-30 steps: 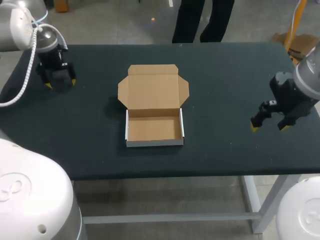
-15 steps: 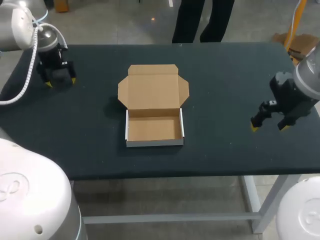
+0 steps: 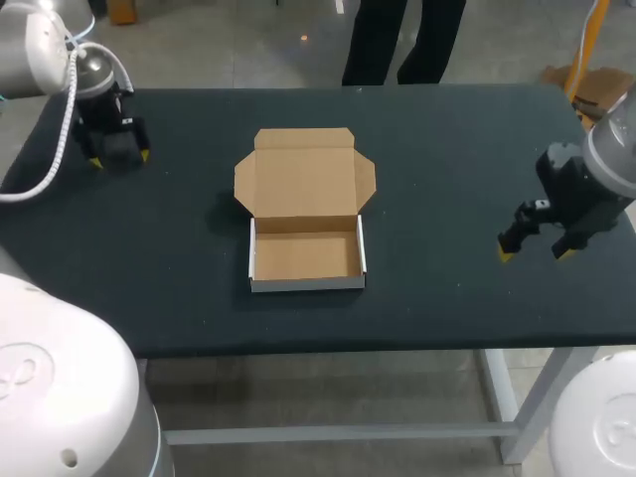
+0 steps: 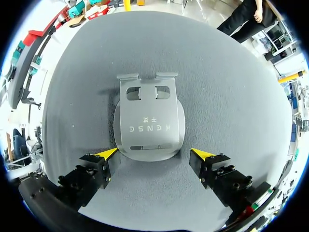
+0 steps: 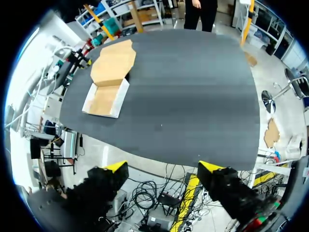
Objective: Assemble the packaging by folding the flat box into shape, placing the metal phone stand inside, and closing the box properly
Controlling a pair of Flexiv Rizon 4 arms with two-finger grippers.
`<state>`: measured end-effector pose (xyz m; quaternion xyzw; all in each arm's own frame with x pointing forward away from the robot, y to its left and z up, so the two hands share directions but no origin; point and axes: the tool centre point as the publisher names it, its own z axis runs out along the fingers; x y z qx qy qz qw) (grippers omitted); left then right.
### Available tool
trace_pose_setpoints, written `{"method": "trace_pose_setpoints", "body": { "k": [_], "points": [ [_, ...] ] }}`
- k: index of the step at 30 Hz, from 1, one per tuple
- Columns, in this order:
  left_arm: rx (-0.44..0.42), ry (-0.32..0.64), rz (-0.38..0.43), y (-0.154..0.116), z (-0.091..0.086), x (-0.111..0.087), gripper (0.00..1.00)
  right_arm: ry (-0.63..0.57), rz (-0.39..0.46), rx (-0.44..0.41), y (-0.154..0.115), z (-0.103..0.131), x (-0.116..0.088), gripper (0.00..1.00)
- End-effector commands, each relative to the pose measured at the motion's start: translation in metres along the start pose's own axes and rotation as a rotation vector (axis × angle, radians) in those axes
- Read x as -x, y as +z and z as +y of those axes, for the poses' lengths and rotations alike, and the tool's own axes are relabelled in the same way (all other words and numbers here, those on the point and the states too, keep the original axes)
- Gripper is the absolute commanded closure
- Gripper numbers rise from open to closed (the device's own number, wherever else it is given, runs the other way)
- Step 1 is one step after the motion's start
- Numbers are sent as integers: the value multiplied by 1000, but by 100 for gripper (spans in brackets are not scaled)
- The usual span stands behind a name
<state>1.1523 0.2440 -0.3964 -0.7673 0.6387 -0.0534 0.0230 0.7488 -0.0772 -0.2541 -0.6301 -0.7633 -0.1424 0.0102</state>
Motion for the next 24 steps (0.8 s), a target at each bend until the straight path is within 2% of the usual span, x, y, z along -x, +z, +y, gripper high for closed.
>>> {"method": "trace_pose_setpoints", "body": {
  "k": [1,15,21,24],
  "points": [
    [16,-1,-2,5,-11,0,0,0,0,-5,-3,0,0,0],
    [12,-7,-7,7,-25,3,0,0,0,-5,-3,0,0,0],
    [9,-7,-9,6,-29,3,4,0,0,-5,-3,0,0,0],
    [8,-8,-10,6,-30,3,9,0,0,-5,-3,0,0,0]
  ]
}}
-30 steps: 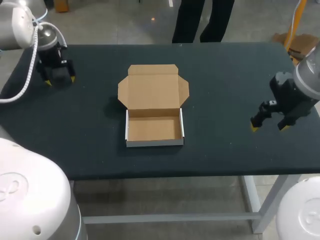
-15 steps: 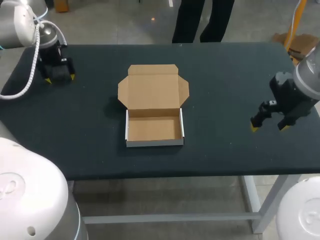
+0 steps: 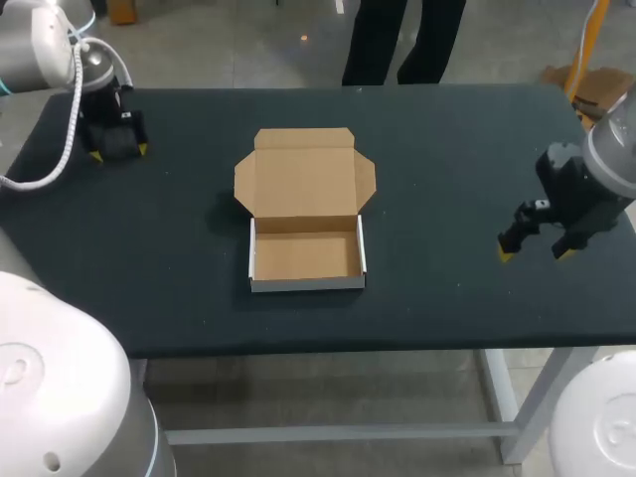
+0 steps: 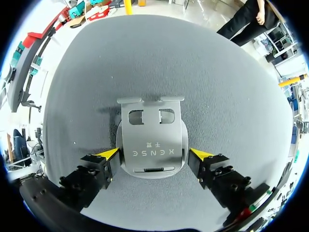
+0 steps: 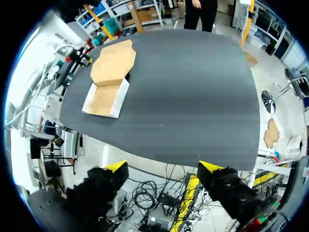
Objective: Assemble the packaging by folding the flat box into shape, placing the metal phone stand inside, and closing the box properly
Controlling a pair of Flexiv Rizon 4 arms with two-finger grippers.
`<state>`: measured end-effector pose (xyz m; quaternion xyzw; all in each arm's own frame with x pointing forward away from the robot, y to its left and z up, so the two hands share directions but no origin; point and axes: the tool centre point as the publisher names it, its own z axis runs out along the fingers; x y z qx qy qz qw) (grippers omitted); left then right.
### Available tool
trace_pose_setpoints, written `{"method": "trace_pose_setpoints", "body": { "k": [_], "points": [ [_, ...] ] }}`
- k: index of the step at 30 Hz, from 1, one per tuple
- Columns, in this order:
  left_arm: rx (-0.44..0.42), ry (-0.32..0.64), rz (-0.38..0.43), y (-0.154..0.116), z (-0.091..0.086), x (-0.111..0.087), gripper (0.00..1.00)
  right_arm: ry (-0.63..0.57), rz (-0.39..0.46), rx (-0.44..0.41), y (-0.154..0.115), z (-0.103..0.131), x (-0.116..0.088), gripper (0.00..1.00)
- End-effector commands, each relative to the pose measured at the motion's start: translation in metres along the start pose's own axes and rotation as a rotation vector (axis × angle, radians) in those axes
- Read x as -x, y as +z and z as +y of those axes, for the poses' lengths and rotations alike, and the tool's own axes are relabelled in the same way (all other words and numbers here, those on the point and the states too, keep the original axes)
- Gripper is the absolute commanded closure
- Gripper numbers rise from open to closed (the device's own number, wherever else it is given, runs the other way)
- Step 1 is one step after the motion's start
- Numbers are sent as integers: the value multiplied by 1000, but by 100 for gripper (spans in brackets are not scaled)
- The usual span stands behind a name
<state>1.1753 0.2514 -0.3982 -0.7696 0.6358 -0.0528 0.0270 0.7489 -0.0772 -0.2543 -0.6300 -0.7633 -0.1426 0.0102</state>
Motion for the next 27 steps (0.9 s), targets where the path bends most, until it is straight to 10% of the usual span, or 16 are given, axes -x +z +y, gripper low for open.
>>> {"method": "trace_pose_setpoints", "body": {
  "k": [1,18,21,23,27],
  "points": [
    [13,-1,-4,2,-7,0,11,0,0,-6,-4,0,0,0],
    [14,-6,-21,6,-17,1,27,0,0,-6,-4,0,0,0],
    [15,-9,-25,6,-19,1,53,0,0,-6,-4,0,0,0],
    [13,-10,-27,6,-20,1,93,0,0,-6,-4,0,0,0],
    [7,-10,-28,4,-20,2,100,0,0,-6,-4,0,0,0]
  ]
}}
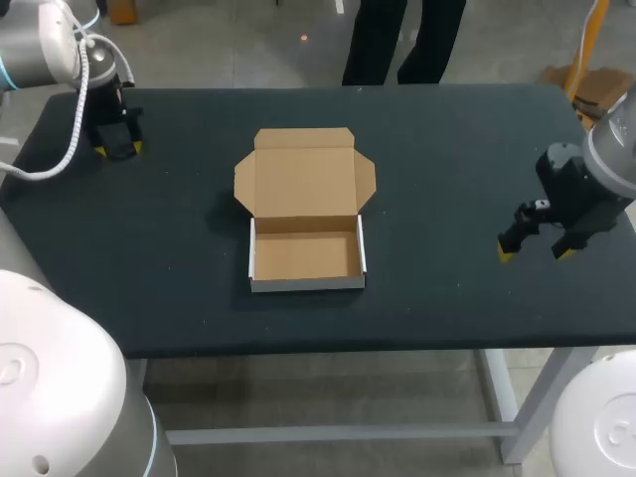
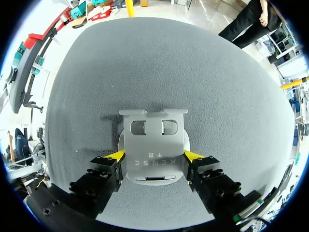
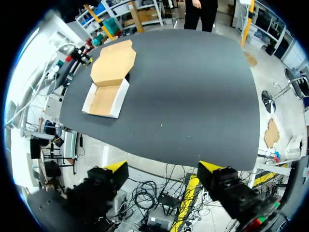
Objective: Assemble the packaging by folding the flat box into shape, placing the metal phone stand inside, and closing the box properly
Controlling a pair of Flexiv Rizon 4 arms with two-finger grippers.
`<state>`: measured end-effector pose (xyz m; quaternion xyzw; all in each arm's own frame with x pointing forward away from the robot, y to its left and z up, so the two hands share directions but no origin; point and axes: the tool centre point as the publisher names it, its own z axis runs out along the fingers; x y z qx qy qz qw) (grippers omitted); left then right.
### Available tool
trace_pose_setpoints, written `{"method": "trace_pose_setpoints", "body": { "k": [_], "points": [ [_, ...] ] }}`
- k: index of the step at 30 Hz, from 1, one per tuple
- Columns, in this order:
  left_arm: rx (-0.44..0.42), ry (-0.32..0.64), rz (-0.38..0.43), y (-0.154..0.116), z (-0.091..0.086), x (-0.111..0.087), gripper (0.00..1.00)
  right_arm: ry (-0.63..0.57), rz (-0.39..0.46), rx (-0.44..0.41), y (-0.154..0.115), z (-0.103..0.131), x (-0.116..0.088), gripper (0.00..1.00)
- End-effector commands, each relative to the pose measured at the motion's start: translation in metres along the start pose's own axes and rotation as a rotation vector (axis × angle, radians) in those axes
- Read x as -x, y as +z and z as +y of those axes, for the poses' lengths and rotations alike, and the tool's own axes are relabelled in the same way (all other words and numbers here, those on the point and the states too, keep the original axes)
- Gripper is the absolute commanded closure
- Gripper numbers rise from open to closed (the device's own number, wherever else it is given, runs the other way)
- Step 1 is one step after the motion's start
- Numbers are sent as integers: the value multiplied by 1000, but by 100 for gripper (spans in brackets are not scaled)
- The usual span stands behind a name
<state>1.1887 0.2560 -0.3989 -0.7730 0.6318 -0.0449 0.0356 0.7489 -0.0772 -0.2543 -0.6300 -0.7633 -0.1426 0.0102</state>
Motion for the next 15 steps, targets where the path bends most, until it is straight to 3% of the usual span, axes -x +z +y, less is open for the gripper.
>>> {"method": "trace_pose_setpoints", "body": {
  "k": [1,15],
  "points": [
    [8,0,-4,1,-6,0,100,0,0,-6,-4,0,0,0],
    [-67,39,30,-26,20,1,100,0,0,-6,-4,0,0,0]
  ]
}}
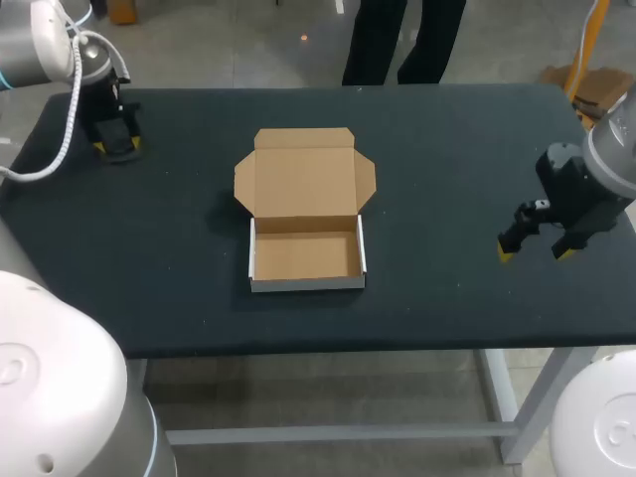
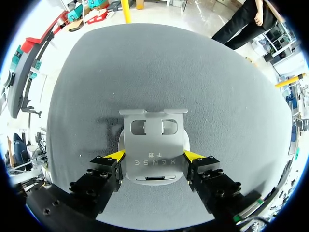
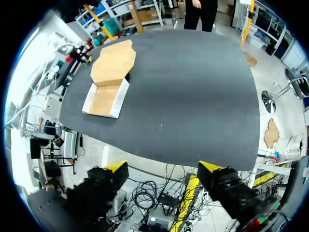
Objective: Assemble the packaging by folding the flat box into shape, placing the metal phone stand inside, and closing the box properly
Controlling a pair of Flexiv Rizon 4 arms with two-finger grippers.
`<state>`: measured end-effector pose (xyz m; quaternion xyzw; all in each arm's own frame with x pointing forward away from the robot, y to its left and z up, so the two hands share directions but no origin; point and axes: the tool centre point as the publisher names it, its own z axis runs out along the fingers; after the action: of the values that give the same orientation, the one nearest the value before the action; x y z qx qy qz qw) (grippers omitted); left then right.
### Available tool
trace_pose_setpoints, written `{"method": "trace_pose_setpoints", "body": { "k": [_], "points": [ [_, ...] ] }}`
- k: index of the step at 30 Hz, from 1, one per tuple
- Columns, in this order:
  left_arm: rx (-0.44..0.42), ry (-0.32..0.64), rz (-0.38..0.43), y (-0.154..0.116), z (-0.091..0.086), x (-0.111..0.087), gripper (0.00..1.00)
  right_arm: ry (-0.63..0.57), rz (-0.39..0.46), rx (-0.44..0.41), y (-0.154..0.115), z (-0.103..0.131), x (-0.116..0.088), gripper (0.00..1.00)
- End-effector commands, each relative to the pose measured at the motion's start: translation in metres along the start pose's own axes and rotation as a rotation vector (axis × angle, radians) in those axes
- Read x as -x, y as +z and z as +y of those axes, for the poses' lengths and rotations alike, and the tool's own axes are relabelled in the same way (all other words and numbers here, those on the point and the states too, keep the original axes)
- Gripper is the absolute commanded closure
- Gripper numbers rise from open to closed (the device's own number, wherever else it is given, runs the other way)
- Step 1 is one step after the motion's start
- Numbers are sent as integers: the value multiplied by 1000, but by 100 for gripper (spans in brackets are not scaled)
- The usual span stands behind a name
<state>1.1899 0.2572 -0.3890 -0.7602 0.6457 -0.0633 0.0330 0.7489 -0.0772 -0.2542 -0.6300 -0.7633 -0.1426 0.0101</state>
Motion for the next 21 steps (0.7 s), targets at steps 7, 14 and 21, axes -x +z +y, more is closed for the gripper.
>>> {"method": "trace_pose_setpoints", "body": {
  "k": [7,14,21],
  "points": [
    [-61,22,-14,-39,46,3,100,0,0,-6,-4,0,0,0],
    [-52,70,-18,-53,81,4,100,0,0,-6,-4,0,0,0],
    [-75,112,2,-70,106,1,100,-111,30,31,1,9,-2,0]
  ]
}}
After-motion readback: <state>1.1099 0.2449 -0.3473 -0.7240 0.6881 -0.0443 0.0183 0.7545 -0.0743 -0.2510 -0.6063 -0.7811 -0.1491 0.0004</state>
